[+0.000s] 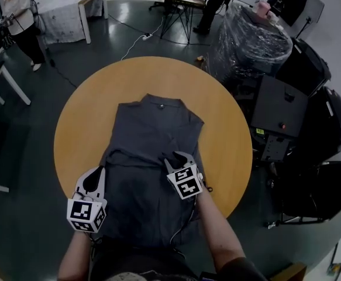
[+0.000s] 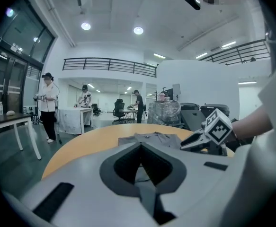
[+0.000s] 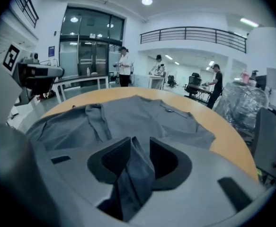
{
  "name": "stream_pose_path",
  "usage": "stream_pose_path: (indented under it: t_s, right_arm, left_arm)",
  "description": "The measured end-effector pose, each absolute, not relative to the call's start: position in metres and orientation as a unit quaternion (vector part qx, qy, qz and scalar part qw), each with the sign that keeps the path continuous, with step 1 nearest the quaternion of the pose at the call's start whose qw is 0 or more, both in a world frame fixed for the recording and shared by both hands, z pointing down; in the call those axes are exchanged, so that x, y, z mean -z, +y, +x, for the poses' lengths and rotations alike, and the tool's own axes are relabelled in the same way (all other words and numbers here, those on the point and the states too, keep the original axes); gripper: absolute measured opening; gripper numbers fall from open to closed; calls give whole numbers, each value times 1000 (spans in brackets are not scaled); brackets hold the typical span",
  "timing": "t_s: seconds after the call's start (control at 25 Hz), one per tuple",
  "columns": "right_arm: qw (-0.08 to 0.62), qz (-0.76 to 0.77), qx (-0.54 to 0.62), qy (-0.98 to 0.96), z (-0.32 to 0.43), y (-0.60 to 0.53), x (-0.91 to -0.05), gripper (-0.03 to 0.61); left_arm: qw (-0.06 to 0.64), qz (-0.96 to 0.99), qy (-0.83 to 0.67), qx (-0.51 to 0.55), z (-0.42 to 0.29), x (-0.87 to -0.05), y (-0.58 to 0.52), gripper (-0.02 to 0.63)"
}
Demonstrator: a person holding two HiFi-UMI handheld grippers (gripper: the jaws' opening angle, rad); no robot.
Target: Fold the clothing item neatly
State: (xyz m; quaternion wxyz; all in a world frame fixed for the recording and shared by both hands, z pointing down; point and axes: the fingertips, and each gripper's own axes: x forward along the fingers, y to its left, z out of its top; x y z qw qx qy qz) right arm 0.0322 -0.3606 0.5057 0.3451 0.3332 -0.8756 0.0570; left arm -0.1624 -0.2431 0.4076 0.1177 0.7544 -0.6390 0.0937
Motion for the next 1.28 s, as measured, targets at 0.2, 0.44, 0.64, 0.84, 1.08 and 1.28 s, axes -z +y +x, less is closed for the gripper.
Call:
stream_pose_path:
  t_s: [0.2,0.44,0.64,0.84,1.08,1.28]
  right_arm:
    - [418,282,-50,-862,18,-360,-534,101]
    - [441,287,-80,-847,32,-359,-536,-12]
    - [418,266,-63,-866,30,-356,-523,-4]
    - [462,217,-51,-858,21,-351,-539,104]
    - [482,226,-89,-842,25,-367,-558,104]
    - [476,266,-111,-831,34,-377,-555,16]
  left_arm:
    - [120,748,-644,-102,-167,-410,-239,8]
    - [128,750,-641,-104,-161,-413,-238,8]
    - [132,752,-637,-105,-160,-415,-241,8]
    - [133,758,-629,-106,-152,-419,-242,8]
    - [130,763,-624,-107,-153,-420,-245,8]
    - [137,763,-623,-105,-155,-422,-245,8]
